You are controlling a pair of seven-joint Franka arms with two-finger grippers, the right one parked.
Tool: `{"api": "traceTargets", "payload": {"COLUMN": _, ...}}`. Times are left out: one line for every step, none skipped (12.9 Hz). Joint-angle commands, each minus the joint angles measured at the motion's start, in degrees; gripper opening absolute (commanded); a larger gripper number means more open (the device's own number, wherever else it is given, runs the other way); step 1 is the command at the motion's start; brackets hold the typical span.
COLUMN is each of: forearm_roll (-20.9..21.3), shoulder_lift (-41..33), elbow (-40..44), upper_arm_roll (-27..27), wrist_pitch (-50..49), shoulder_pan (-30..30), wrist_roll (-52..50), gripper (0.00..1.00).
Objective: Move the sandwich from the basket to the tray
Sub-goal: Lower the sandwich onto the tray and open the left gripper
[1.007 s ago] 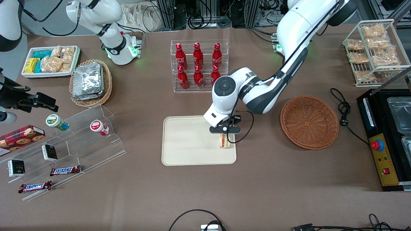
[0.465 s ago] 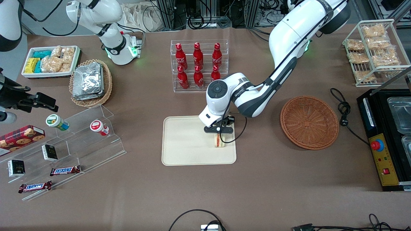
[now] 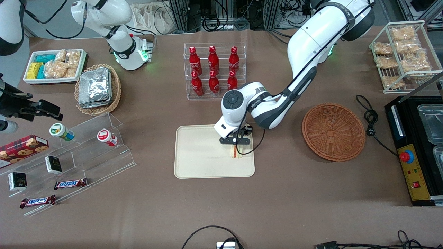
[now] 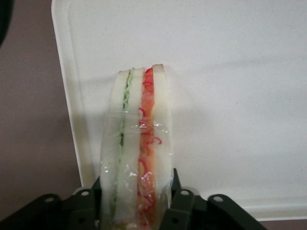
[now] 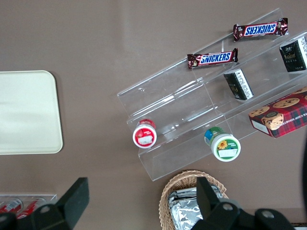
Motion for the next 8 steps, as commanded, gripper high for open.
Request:
{"api": "traceTargets", "payload": {"forearm_roll": 1.4, "shoulder_lift": 0.9, "elbow": 1.8, "upper_arm_roll": 0.4, "wrist_pitch": 0.0, "shoulder_pan": -0.9, "wrist_roll": -1.4, "gripper": 1.00}}
{"api": "traceTargets", "payload": {"forearm_roll": 1.4, "shoulder_lift": 0.7, "elbow": 1.9, "upper_arm_roll": 0.4, "wrist_pitch": 0.0, "shoulder_pan": -0.9, "wrist_roll": -1.4, "gripper": 1.00}}
{"api": "traceTargets", "payload": {"forearm_roll": 1.3, "shoulder_lift": 0.4, "elbow": 1.9, "upper_arm_roll": 0.4, "wrist_pitch": -0.1, "shoulder_pan": -0.8, "wrist_roll": -1.4, "gripper": 1.00}}
{"api": "traceTargets", "payload": {"forearm_roll": 1.3, "shoulder_lift": 0.0, "elbow": 2.2, "upper_arm_roll": 0.4, "wrist_pitch": -0.3, "shoulder_pan": -0.4, "wrist_roll": -1.4, "gripper": 1.00}}
{"api": "traceTargets", "payload": {"forearm_roll": 1.2, "shoulder_lift": -0.8, "elbow": 2.9, "upper_arm_roll": 0.4, "wrist_pitch": -0.7, "shoulder_pan": -0.2, "wrist_roll": -1.5, "gripper": 1.00}}
{"api": "traceTargets", "payload": {"forearm_roll": 0.9, "shoulder_lift": -1.6, "elbow": 3.4, "upper_arm_roll": 0.4, "wrist_pitch": -1.3, "shoulder_pan": -0.1, "wrist_roll": -2.0, "gripper": 1.00}}
{"api": "traceTargets", "payload": {"forearm_roll": 0.7, "shoulder_lift": -2.5, "elbow": 4.1, "upper_arm_roll": 0.5, "wrist_pitch": -1.8, "shoulder_pan": -0.1, "wrist_roll": -3.5, "gripper": 1.00}}
{"api": "traceTargets", "payload": {"forearm_roll": 0.8, "shoulder_lift": -3.6, "elbow": 5.3, "upper_arm_roll": 0.5, "wrist_pitch": -3.2, "shoulder_pan": 0.7, "wrist_roll": -5.6, "gripper": 1.00}}
